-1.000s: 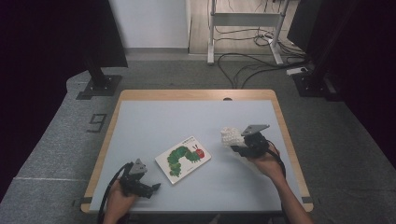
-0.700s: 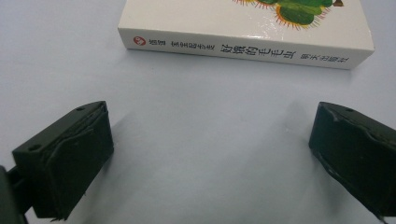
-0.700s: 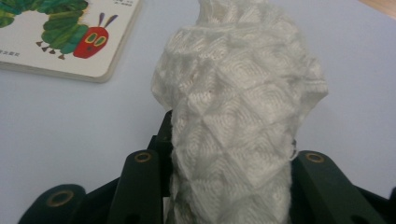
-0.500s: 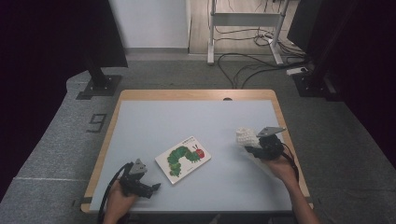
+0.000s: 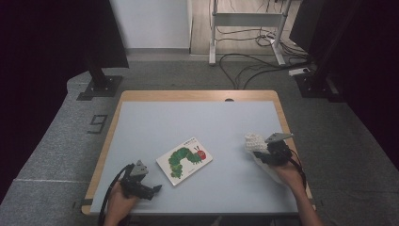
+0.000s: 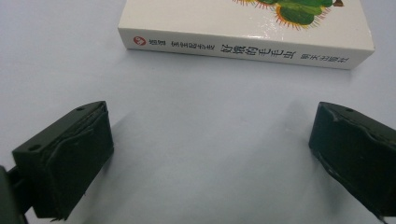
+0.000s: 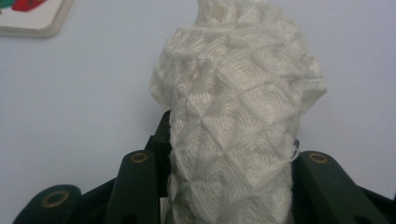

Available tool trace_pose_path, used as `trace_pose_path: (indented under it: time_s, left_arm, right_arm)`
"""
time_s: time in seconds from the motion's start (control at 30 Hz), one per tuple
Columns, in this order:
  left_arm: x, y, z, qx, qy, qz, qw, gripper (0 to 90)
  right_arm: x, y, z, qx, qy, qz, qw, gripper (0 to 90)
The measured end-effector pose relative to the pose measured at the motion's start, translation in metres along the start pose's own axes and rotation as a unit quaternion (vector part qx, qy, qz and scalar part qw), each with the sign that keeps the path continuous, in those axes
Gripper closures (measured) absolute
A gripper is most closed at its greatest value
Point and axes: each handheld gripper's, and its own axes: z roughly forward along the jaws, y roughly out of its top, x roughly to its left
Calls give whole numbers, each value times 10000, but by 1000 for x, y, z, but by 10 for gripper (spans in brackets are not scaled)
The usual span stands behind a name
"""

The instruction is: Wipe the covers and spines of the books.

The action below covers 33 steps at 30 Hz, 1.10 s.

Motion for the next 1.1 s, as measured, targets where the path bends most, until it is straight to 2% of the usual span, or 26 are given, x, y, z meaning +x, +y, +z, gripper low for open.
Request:
trace_pose_path:
  time_s: [0.27,0.37,0.53,0.6,0.7,0.73,0.8,0.87,1.1]
  left_arm:
    - [0,0,0,0,1,-1,10000,0]
    - [0,0,0,0,0,-1,10000,0]
    - [0,0,0,0,1,-1,10000,0]
    - [0,0,0,0,1,0,10000,0]
    - [0,0,0,-3,1,-4,10000,0]
    - [0,0,0,-3,1,-4,10000,0]
    - [0,0,0,-2,1,-3,10000,0]
    - [0,0,0,1,1,0,10000,0]
    - [0,0,0,-1,2,-1,10000,0]
  right_arm:
    - [0,-12,11,187,-6,-22,9998,522]
    - [-1,-12,12,175,4,-10,9998,485]
    - [-1,-9,11,225,-52,-35,9997,307]
    - [0,-8,10,206,-83,-9,9998,193]
    - [0,-7,8,139,-153,-17,9998,123]
    - [1,-7,7,123,-191,-16,9997,118]
    - [2,-5,5,111,-327,-50,9994,8]
    - [2,-3,1,69,-396,-41,9992,0]
    - [1,9,-12,-158,-412,-74,9990,0]
